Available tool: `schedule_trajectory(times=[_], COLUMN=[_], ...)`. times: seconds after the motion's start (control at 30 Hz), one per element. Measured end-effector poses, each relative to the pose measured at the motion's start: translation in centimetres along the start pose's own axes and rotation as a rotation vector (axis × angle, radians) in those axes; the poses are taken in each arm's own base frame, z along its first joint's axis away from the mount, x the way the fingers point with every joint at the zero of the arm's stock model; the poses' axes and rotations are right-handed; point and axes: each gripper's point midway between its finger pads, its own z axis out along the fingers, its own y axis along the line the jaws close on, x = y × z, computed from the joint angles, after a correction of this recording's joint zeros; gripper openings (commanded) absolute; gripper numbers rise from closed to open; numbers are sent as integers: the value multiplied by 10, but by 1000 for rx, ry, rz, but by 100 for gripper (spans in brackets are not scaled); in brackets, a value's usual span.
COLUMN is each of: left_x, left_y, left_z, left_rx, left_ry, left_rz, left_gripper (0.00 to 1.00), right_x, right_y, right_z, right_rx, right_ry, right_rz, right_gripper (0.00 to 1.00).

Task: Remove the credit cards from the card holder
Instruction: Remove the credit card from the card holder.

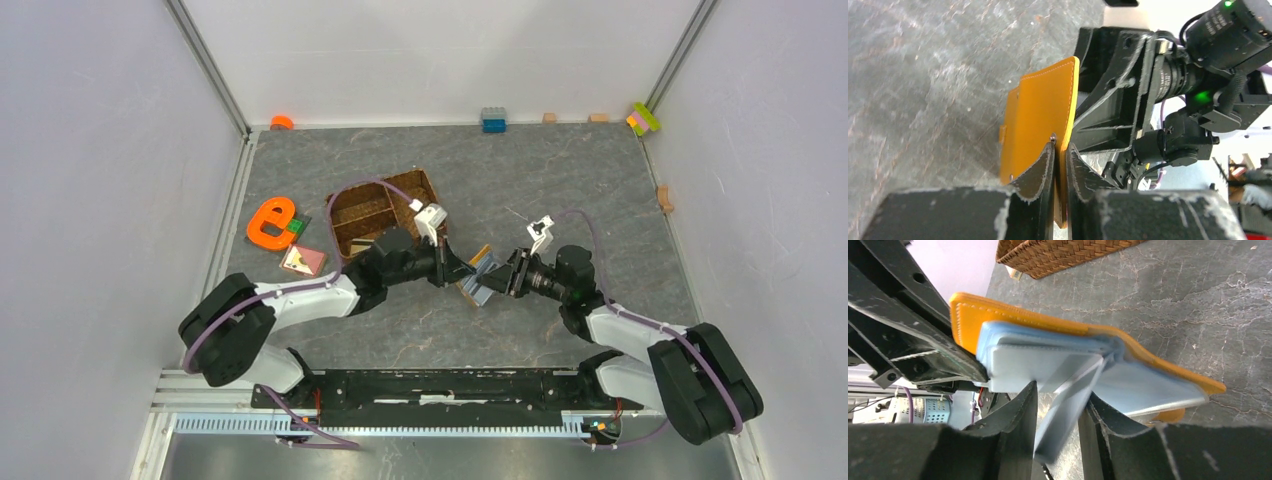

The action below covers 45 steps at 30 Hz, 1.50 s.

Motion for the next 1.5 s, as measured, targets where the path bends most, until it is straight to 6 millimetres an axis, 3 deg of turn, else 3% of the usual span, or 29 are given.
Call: schedule_trajectory(times=[0.1, 0.27, 0.33, 0.5, 0.7, 0.97, 1.03, 1.23, 1.33, 1.5], left_x=[11, 61, 73, 76, 86, 88, 88, 93, 101, 98], left_y=[12, 44, 51, 60, 71, 68, 65, 66, 69, 67], left_z=[-8, -23, -25, -16, -4, -5, -5, 5, 8, 9], left_rx=[-43, -152, -175, -168, -154, -112, -99, -84, -89, -69], left_ry=[-30, 7, 20, -29, -46, -63, -57, -25, -5, -3], left_rz=[-82, -238, -276, -323, -353, -352, -352, -359, -371, -374], left_gripper=[14, 14, 14, 16, 28, 50, 51, 35, 13, 4], right_x=[0, 4, 9, 24, 37, 27, 23, 23, 21, 4], right_y=[-2, -7, -7, -7, -13, -17, -17, -24, -23, -11], right_z=[1, 5, 9, 26, 35, 34, 33, 31, 31, 27], right_rx=[19, 36, 39, 58, 79, 126, 140, 177, 180, 164], right_ry=[19, 46, 69, 164, 222, 171, 153, 145, 136, 73], right_rz=[8, 21, 20, -14, -13, -57, -78, -95, -99, -138], right_gripper=[46, 45, 45, 47, 50, 54, 54, 53, 52, 55])
